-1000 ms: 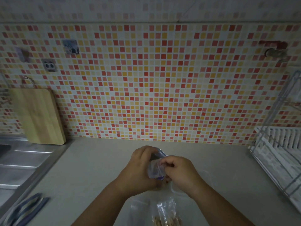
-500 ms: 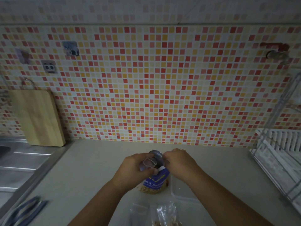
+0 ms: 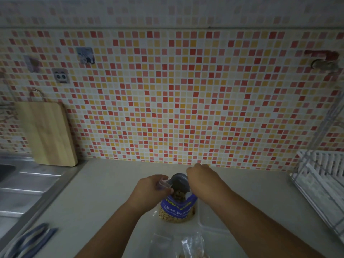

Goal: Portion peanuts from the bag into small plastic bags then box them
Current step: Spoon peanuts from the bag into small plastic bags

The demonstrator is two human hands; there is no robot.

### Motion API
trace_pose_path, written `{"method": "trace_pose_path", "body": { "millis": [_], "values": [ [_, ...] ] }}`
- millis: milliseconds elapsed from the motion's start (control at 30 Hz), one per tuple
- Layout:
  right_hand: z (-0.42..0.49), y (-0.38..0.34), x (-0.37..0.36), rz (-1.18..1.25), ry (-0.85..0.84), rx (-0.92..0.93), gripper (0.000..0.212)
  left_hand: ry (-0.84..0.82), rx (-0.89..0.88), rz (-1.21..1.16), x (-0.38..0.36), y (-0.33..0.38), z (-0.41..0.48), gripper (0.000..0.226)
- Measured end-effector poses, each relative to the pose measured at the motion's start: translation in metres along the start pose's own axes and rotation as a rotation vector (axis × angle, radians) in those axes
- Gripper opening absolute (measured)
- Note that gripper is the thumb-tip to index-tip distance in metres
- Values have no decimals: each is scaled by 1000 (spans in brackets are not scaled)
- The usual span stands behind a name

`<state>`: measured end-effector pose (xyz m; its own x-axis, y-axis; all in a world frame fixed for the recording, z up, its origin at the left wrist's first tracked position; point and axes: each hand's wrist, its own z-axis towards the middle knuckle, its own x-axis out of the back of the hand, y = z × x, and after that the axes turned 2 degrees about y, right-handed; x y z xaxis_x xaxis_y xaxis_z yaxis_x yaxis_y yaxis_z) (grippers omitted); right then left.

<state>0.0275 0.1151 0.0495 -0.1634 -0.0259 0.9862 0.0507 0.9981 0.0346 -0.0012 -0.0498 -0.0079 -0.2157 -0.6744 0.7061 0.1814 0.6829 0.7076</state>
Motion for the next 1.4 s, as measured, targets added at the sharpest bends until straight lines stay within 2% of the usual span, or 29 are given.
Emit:
{"method": "trace_pose_path", "body": {
  "millis": [200,400,533,700,767,900,1000,1100,1233,1300,1400],
  "values": [
    [13,-8,-11,38,-112,-49,49,13,12,-3,1,5,2,49],
    [18,-20,-47,208,-64,-255,57,17,-14,-3,0,9,0,37],
    [23,-15,-51,263,-35,-278,41,13,-19,-6,-2,10,-1,31],
    [28,-1,-54,457,-66,-348,28,9,20,-76,0,7,-1,36],
    [28,8,-50,399,-117,-331,29,16,40,-122,2,5,0,40],
    [26,23,-35,169,-323,-237,37,83,53,-197,10,2,0,37],
    [25,34,-32,108,-413,-230,32,107,55,-218,15,2,1,38],
    [25,47,-29,86,-421,-248,19,68,32,-131,19,3,0,44],
    [24,61,-19,70,-427,-248,17,8,-40,-6,17,6,-1,53],
    [26,68,-13,20,-415,-211,34,-5,-76,67,14,9,-1,55],
    [24,74,0,9,-394,-228,40,-9,-109,141,11,14,1,58]
  ]
}}
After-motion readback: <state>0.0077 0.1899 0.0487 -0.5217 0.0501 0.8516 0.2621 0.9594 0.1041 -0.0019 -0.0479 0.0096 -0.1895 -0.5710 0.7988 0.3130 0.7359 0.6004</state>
